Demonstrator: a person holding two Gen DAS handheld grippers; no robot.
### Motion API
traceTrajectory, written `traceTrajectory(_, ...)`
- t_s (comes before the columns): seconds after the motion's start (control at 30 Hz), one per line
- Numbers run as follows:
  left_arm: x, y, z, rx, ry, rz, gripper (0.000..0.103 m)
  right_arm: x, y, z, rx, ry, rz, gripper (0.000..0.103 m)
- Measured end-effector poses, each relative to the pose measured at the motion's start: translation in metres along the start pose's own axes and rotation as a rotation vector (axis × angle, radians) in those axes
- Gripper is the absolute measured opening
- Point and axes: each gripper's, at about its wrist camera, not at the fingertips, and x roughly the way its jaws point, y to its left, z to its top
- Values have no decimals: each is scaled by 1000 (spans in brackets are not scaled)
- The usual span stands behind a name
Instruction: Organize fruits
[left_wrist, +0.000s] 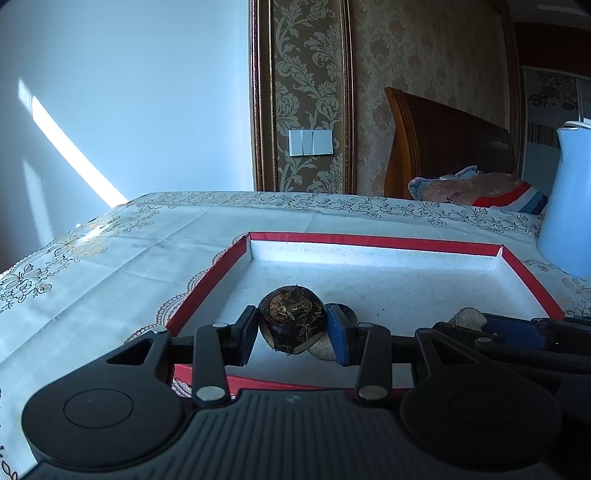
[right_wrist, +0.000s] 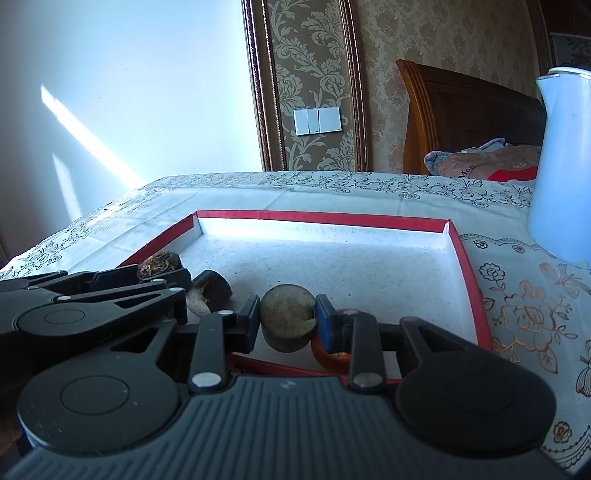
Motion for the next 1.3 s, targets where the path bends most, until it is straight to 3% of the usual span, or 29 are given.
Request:
traceTrajectory(0.93, -2, 7, -3, -26, -1, -10, 41, -2, 4, -4, -19, -24, -9, 31)
traceTrajectory(1.27, -2, 8, -4, -29, -1, 4, 49, -4, 4, -6, -23, -39, -9, 33)
traceTrajectory(1.3, -3, 8, -3, -31, -3, 6, 56, -5, 4, -5, -22, -43, -10, 34)
